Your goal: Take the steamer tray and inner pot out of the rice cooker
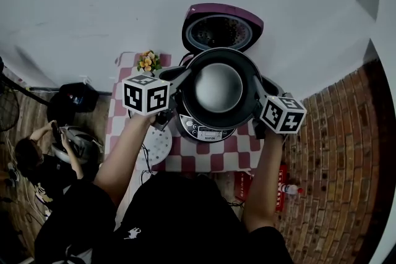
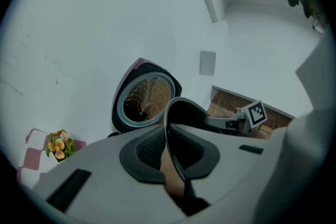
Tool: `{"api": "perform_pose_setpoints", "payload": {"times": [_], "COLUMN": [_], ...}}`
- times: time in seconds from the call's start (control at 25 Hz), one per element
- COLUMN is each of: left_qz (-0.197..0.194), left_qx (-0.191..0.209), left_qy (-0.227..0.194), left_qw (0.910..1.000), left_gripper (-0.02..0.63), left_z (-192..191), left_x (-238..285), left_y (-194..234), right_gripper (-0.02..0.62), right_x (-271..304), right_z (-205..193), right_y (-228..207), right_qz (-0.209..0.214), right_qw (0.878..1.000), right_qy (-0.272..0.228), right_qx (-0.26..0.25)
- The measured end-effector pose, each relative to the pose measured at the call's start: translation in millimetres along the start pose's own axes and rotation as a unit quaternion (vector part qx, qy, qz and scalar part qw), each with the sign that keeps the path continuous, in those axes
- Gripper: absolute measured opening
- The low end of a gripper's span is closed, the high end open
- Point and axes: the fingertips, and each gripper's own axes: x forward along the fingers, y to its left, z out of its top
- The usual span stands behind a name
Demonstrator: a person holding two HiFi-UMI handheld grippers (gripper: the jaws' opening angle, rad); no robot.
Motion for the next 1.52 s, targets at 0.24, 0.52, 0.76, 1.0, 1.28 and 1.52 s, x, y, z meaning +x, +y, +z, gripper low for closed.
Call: {"api": "perform_pose_setpoints", "payload": {"times": [0.24, 0.52, 0.76, 1.0, 1.28, 1.52], "left_qz": [0.007, 0.017, 0.019, 0.022, 0.027, 0.041], "left_qx": [0.016, 0.027, 0.039, 0.047, 0.046, 0.043], "left_qy": [-0.008, -0.014, -0.017, -0.018, -0.011, 0.005], "left_qw": [0.9998, 0.9994, 0.9989, 0.9985, 0.9985, 0.9982], "left_gripper": [0.032, 0.032, 0.032, 0.032, 0.032, 0.032], "left_z": [5.4, 0.3, 0.3, -8.7, -32.8, -61.7], "left_x": [12.5, 39.1, 55.3, 75.2, 98.1, 113.9], "left_y": [-32.8, -74.8, -107.6, -140.7, -172.8, -190.8], "right_gripper": [0.031, 0.034, 0.034, 0.034, 0.034, 0.034], "right_x": [-21.8, -52.8, -76.1, -100.7, -124.0, -135.7], "right_z": [4.5, 3.5, 4.0, -2.0, -22.6, -51.3], "right_y": [-24.9, -64.3, -91.6, -122.4, -156.2, -180.1], "right_qz": [0.009, 0.02, 0.026, 0.028, 0.031, 0.037], "right_qw": [1.0, 0.998, 0.997, 0.997, 0.997, 0.996], "right_qy": [-0.024, -0.045, -0.06, -0.068, -0.064, -0.05], "right_qx": [0.014, 0.027, 0.033, 0.036, 0.044, 0.059]}}
